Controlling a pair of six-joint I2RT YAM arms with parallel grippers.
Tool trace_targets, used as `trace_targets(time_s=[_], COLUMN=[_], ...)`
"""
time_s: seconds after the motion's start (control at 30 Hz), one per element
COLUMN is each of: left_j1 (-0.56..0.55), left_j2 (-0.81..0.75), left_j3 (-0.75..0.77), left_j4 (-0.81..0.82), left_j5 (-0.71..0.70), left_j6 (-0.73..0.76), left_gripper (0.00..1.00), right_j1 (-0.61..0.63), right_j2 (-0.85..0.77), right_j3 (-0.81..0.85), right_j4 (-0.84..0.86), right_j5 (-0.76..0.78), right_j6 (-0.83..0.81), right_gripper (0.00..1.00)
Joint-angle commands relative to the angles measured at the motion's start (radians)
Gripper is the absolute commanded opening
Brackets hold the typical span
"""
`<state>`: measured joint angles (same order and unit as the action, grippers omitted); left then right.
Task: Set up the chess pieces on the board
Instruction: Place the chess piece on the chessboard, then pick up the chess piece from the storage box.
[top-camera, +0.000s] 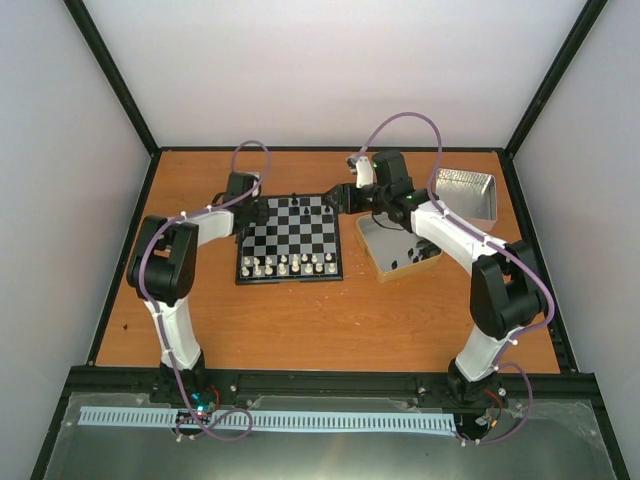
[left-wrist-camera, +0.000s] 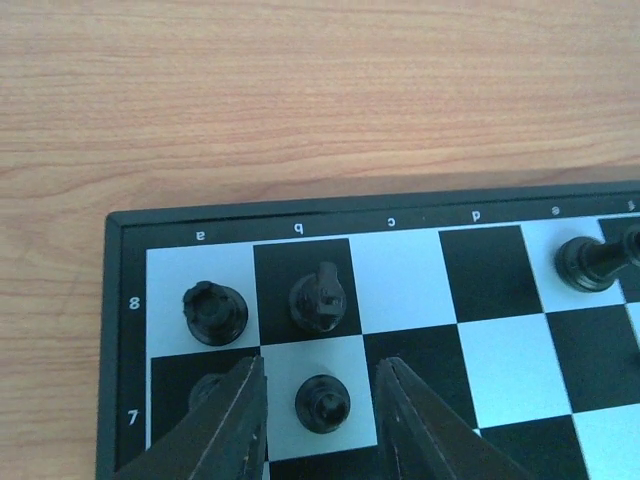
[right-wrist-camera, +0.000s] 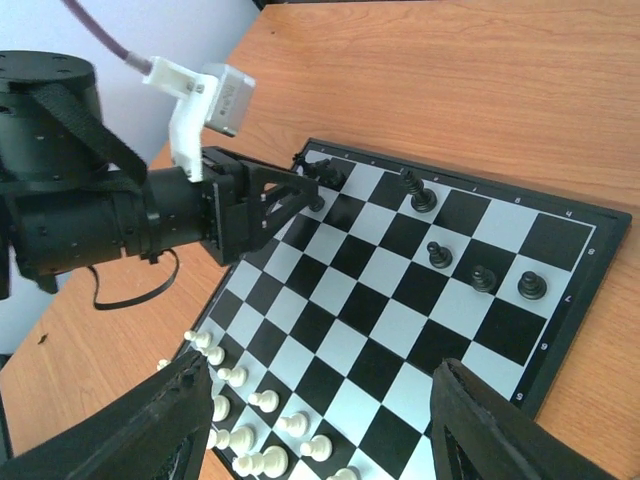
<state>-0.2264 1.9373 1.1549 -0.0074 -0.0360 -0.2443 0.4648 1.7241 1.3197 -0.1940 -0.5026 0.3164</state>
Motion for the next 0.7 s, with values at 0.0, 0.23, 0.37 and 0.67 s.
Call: trace_targets(time_s=[0.0,0.23,0.37,0.67], left_j1=[-0.001,-0.001,-0.001,-0.001], left_j2=[-0.091,-0.251,-0.318,-0.352], left_j3=[0.035,0.024,-0.012,-0.045], left_j4=[-0.039,-0.092,-0.083,-0.074], left_j5=[0.004,0.200,0.305,0.375], left_j6=[-0.009,-0.043,-0.070,-0.071], left_gripper=[0.34,0.42,0.44,0.44], right_j1=[-0.005,-0.044,-0.085,-0.121], right_j2=[-0.012,-0.005,0.056,0.148], right_j3=[0.024,0.035,0.046,0.043], right_j4=[-0.007,-0.306,-0.514,-0.701], right_j5=[0.063,0.492,0.701,0.744], right_j6=[0.012,0.121,0.172,0.187], right_gripper=[0.60,0.54,0.51,0.51])
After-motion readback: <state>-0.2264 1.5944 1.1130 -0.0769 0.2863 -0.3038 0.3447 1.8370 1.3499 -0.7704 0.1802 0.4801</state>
